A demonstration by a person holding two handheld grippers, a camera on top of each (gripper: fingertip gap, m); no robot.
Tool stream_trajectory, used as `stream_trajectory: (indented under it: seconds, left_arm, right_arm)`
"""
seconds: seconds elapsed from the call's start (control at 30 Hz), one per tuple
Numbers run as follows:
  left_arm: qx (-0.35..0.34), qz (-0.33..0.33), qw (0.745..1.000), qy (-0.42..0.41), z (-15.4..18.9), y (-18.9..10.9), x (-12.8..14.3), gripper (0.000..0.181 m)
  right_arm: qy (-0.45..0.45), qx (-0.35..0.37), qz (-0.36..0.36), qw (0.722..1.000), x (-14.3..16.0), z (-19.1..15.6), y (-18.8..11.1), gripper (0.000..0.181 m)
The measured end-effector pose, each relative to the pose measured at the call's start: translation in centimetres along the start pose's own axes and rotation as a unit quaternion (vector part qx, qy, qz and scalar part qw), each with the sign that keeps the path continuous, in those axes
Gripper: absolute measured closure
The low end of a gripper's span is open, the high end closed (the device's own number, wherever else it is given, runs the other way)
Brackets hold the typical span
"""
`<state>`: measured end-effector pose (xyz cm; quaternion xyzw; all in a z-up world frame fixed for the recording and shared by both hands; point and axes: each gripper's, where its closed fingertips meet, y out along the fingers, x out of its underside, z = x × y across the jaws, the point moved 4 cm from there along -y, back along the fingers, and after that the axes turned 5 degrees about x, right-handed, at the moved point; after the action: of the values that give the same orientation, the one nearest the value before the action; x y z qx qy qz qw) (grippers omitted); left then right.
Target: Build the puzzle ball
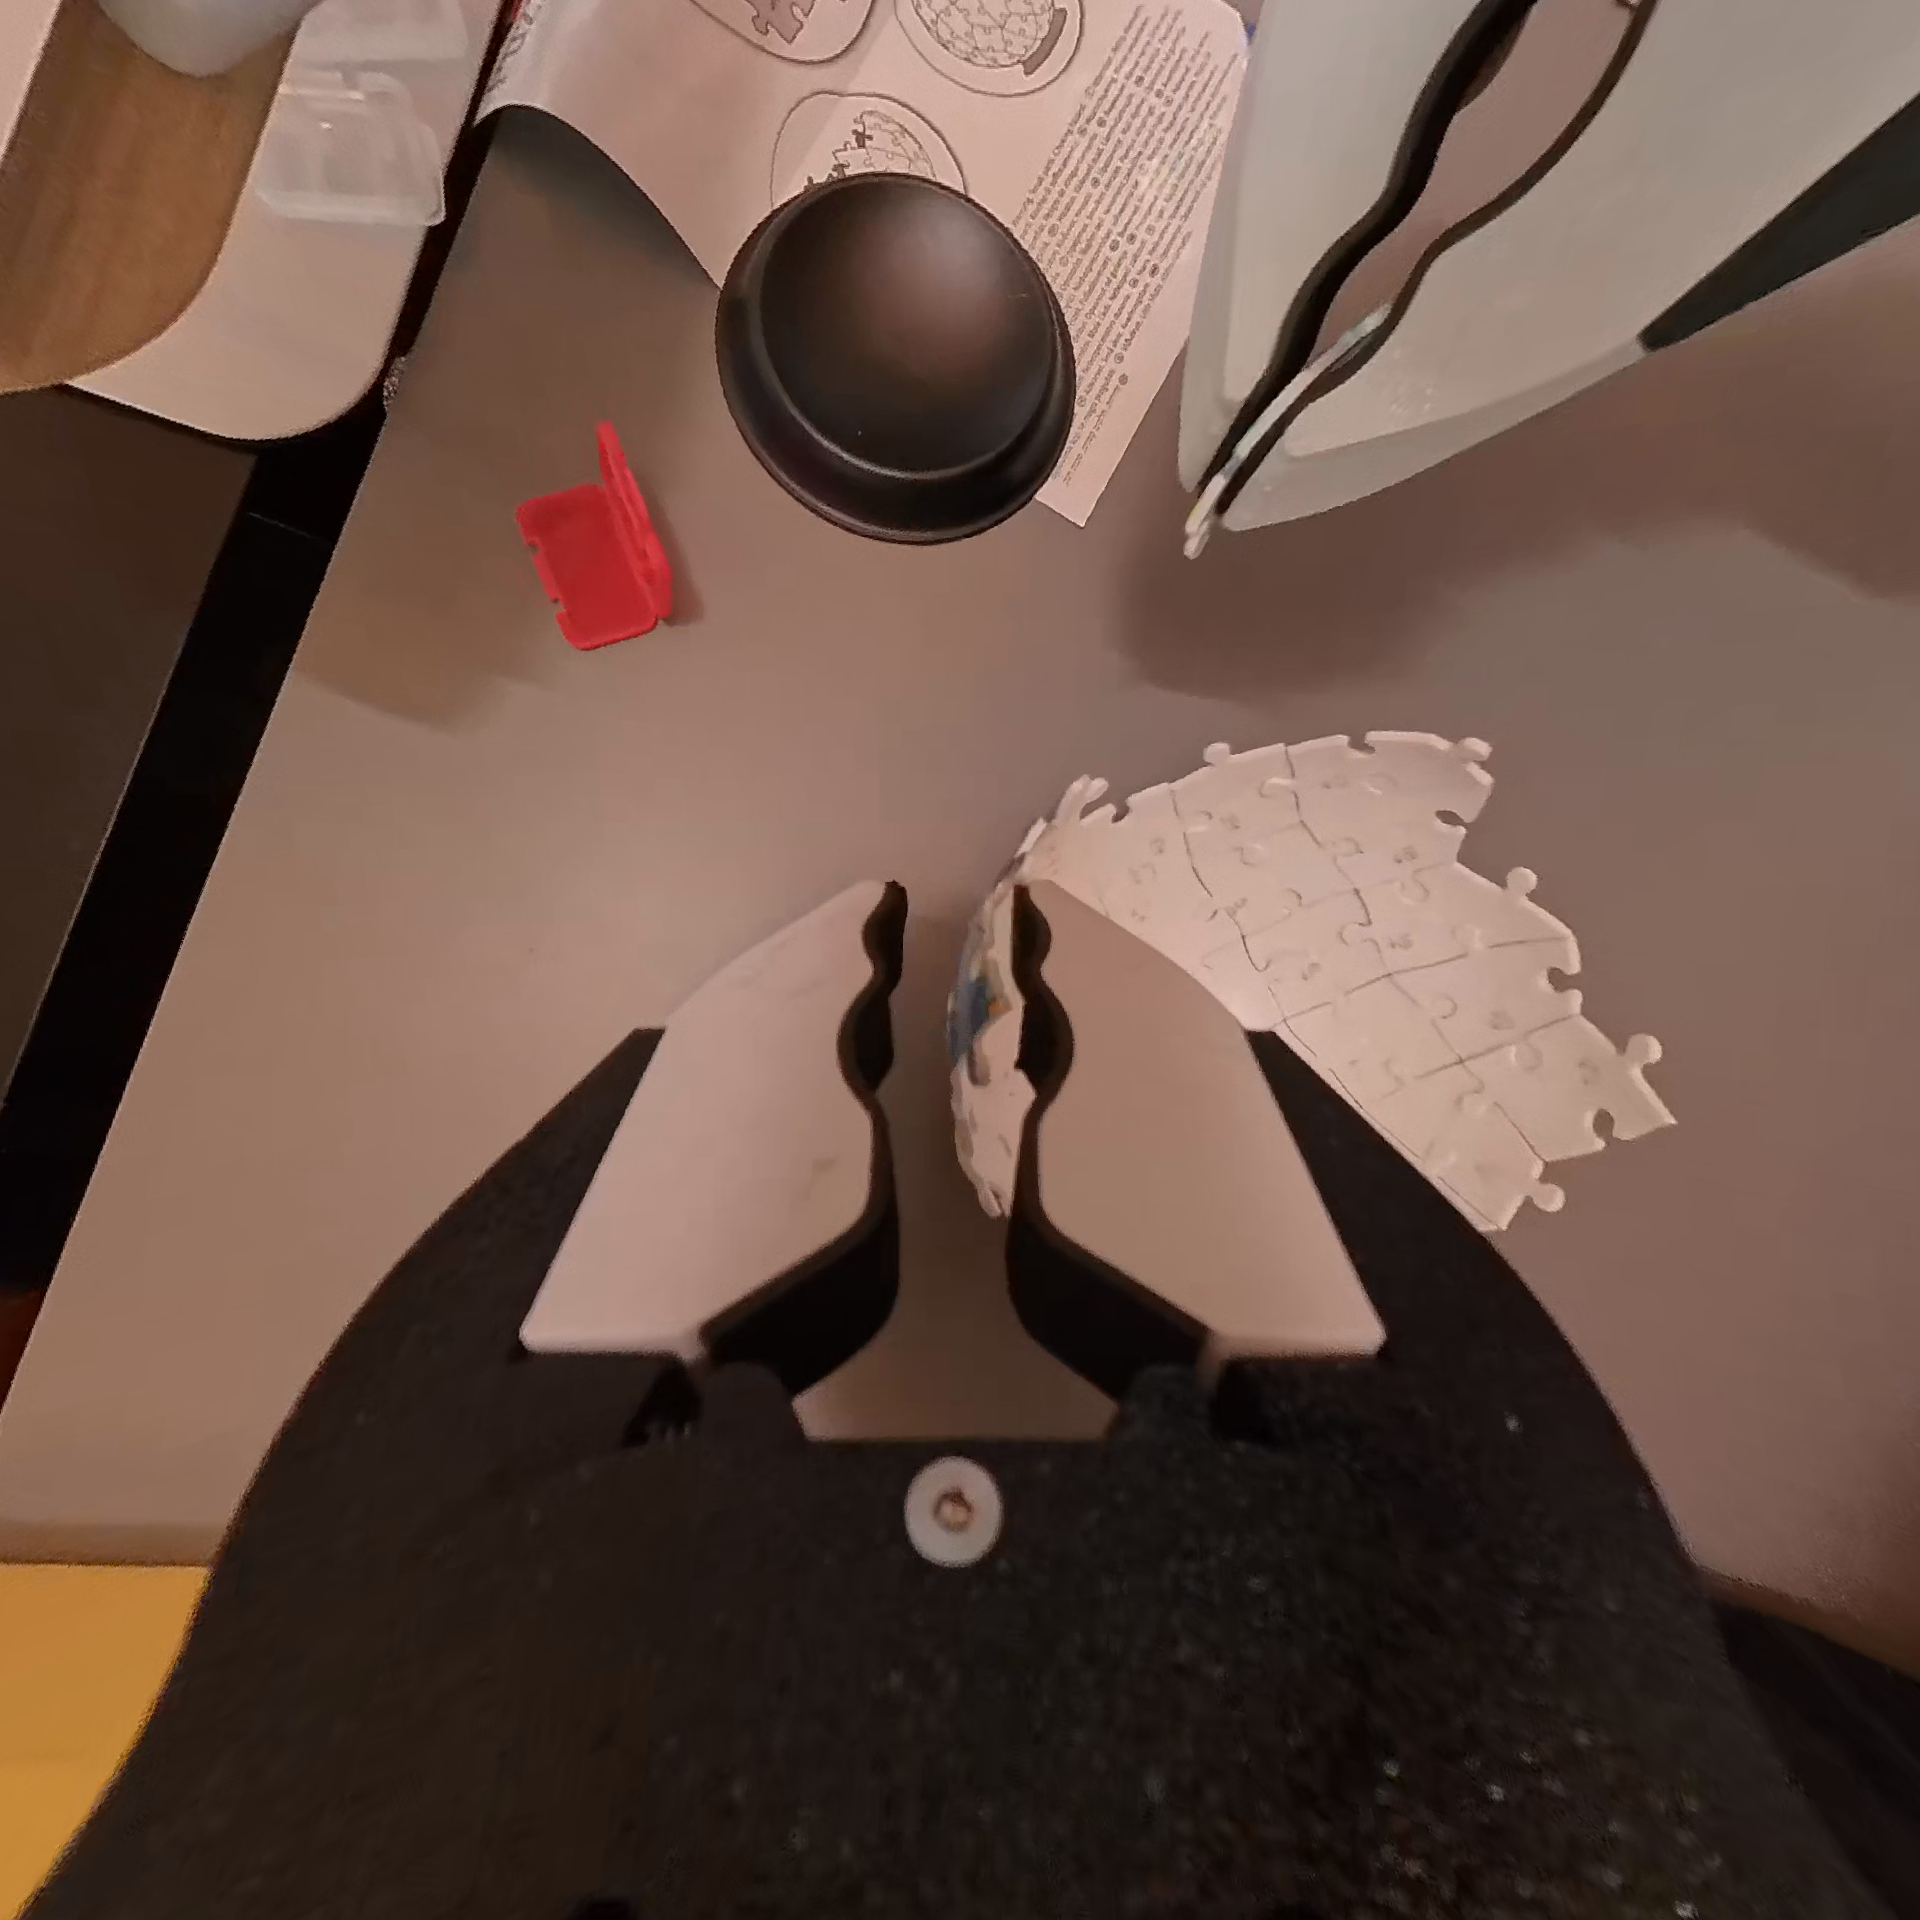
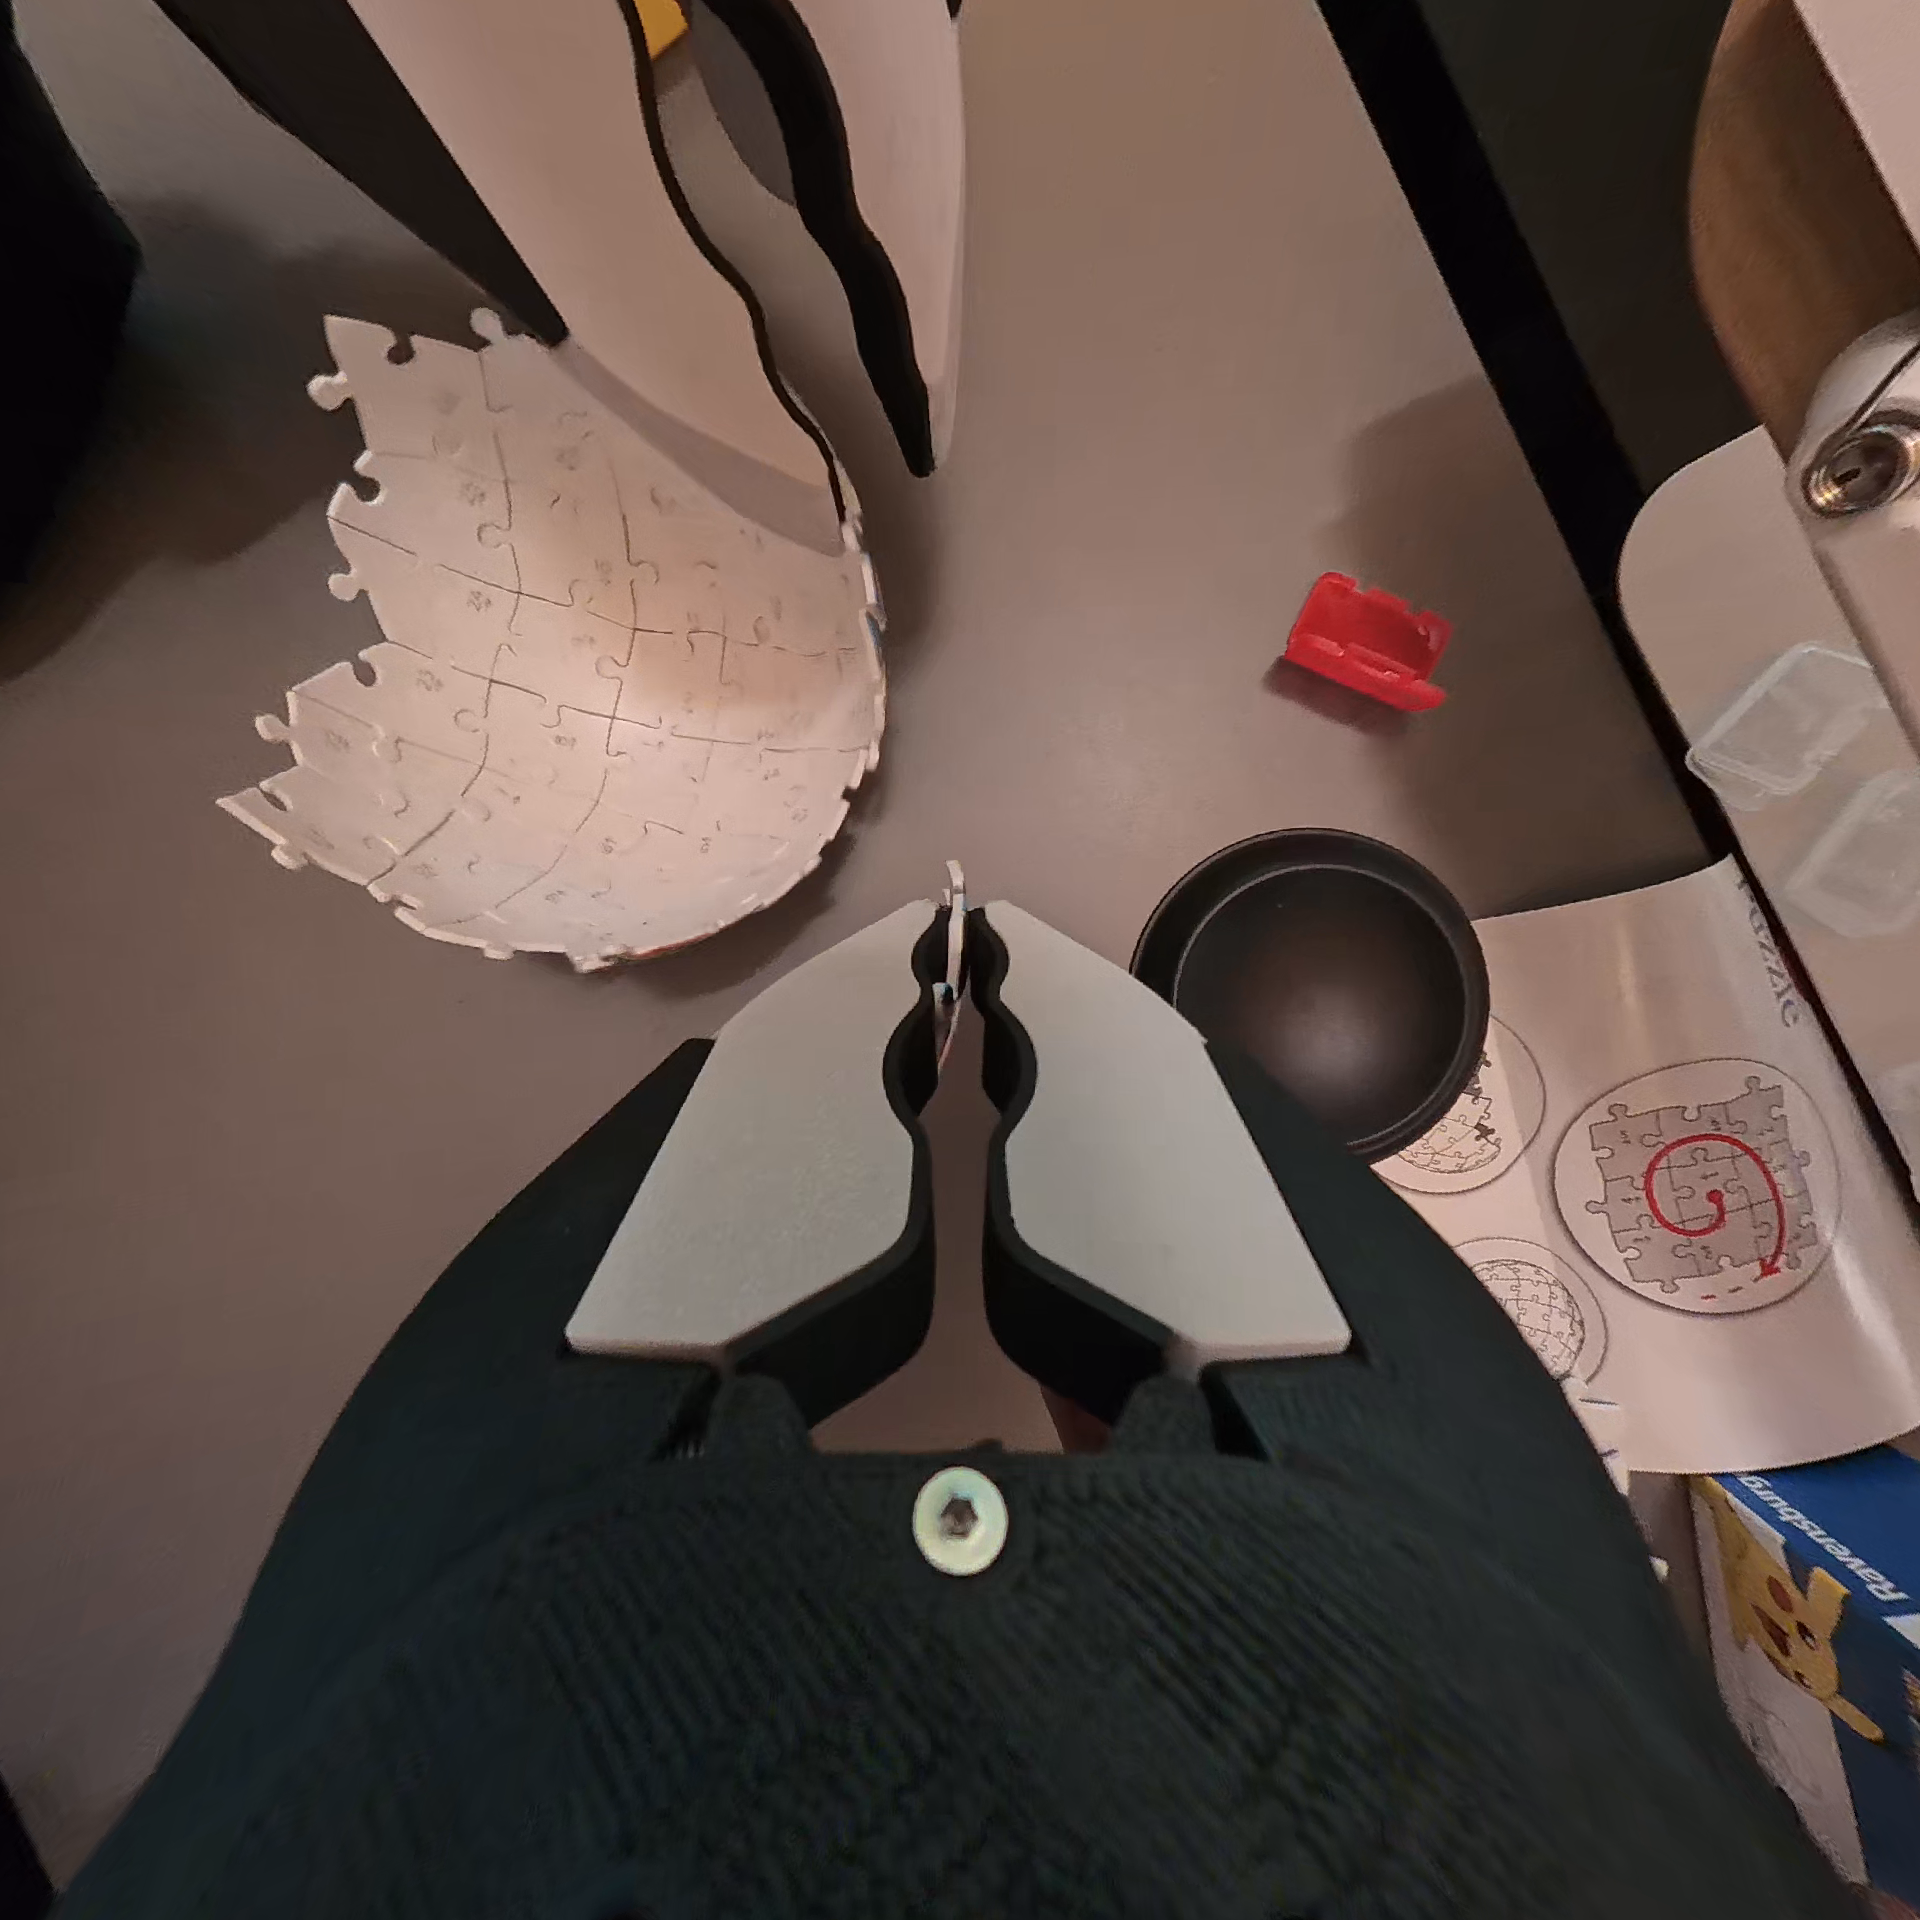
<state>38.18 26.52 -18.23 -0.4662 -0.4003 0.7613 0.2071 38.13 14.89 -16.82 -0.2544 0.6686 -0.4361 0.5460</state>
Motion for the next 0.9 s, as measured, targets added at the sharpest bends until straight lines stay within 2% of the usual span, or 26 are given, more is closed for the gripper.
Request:
stream_trajectory:
  seconds: [0.17,0.27,0.4,0.5,0.67,0.77,0.9]
  left_arm:
    - [0.012,-0.01,1.0,0.009,0.4,0.1,0.2,0.169]
    - [-0.004,-0.016,1.0,0.024,0.4,-0.1,0.2,0.163]
    - [-0.029,0.008,0.999,0.042,0.6,-1.3,-0.6,0.162]
    - [-0.05,0.054,0.996,0.06,1.2,-3.1,-1.7,0.164]
    - [0.041,0.171,0.977,0.119,5.2,-5.5,-4.3,0.171]
    - [0.066,0.174,0.971,0.15,6.6,-5.4,-4.5,0.172]
    - [0.063,0.164,0.968,0.179,7.2,-5.0,-4.6,0.176]
  right_arm:
    - [-0.012,-0.019,0.02,1.0,-0.5,-0.7,0.6,0.178]
    - [-0.015,-0.026,0.033,0.999,-0.9,-1.1,0.4,0.178]
    - [-0.023,-0.026,0.059,0.998,-1.4,-1.5,-0.4,0.178]
    - [-0.041,-0.018,0.087,0.995,-2.0,-1.7,-1.4,0.178]
    - [-0.047,-0.035,0.146,0.988,-3.6,-2.8,-3.5,0.178]
    - [-0.062,-0.049,0.168,0.983,-4.2,-3.6,-4.5,0.178]
    - [-0.073,-0.058,0.169,0.981,-4.4,-4.2,-5.0,0.178]
